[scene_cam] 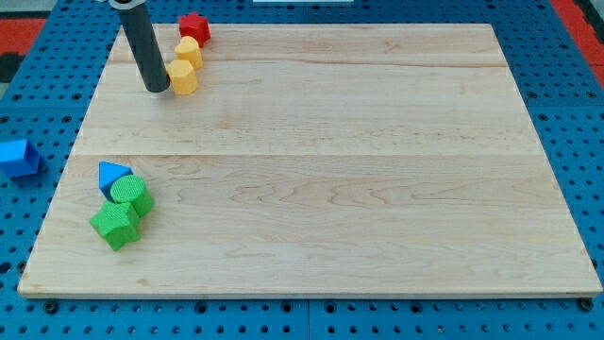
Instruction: Push the yellow hexagon into the yellow heart
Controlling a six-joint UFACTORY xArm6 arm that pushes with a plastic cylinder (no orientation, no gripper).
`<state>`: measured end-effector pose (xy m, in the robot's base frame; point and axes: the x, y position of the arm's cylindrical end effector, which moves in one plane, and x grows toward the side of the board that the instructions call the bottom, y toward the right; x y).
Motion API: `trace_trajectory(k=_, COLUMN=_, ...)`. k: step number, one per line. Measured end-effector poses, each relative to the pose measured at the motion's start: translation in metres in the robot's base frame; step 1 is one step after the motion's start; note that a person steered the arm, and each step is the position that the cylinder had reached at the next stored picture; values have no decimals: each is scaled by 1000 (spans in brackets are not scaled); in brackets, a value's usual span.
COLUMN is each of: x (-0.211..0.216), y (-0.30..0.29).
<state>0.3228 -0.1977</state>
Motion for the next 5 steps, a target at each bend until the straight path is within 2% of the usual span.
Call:
trace_trajectory(k=1, x=33, y=7)
trace_trajectory(k=2, x=29, y=38)
trace_trajectory(k=3, x=-12, y=38)
trace_trajectory(k=4, x=-34, y=38)
trace_trajectory(k=5, x=-15, y=38)
